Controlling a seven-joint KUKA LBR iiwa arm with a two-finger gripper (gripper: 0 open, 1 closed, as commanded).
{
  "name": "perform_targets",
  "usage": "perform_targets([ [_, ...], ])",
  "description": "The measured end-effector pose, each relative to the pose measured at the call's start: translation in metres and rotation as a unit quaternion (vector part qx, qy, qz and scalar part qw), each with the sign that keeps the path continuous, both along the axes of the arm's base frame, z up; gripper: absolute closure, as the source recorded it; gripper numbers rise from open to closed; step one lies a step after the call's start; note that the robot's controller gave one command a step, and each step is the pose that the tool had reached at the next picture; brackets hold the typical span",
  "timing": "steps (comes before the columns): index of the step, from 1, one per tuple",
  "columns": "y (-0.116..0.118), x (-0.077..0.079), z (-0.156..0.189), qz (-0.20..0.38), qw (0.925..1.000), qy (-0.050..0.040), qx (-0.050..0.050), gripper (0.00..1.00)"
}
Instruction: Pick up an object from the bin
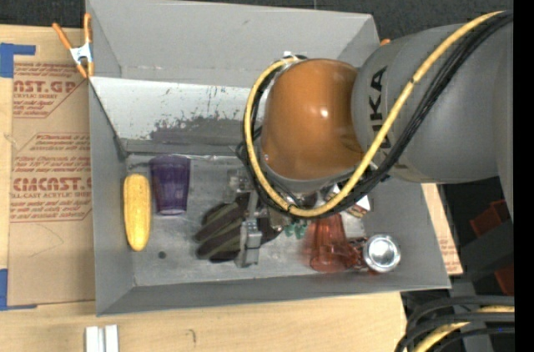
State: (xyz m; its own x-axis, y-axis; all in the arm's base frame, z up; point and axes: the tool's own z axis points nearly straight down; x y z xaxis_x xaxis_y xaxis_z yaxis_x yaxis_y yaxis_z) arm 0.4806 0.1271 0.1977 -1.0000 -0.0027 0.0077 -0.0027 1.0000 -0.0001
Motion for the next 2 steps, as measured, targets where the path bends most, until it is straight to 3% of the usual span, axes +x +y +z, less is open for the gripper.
perform_targets([
  [1, -0.001, 0.002, 0.004, -0.001, 1.0, -0.004, 0.001, 0.0],
  [2, -0.023, 0.015, -0.03, 0.038, 0.9993, -0.0067, 0.001, 0.0],
])
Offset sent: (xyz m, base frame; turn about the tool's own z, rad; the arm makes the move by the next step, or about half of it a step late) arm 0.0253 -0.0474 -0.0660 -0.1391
